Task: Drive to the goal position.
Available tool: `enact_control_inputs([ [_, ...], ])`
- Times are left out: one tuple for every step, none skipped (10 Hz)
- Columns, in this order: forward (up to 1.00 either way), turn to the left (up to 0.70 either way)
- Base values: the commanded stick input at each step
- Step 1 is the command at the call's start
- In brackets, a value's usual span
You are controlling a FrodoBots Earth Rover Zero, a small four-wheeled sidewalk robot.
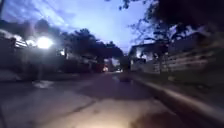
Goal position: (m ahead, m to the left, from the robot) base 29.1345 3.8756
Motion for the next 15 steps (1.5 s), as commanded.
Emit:
enact_control_inputs([
  [0.70, 0.00],
  [0.70, -0.10],
  [0.70, -0.27],
  [0.70, -0.35],
  [0.70, -0.35],
  [0.70, -0.27],
  [0.70, -0.09],
  [0.70, 0.00],
  [0.70, -0.02],
  [0.70, -0.27],
  [0.70, -0.35],
  [0.70, -0.35],
  [0.70, -0.23],
  [0.70, 0.00],
  [0.70, 0.00],
])
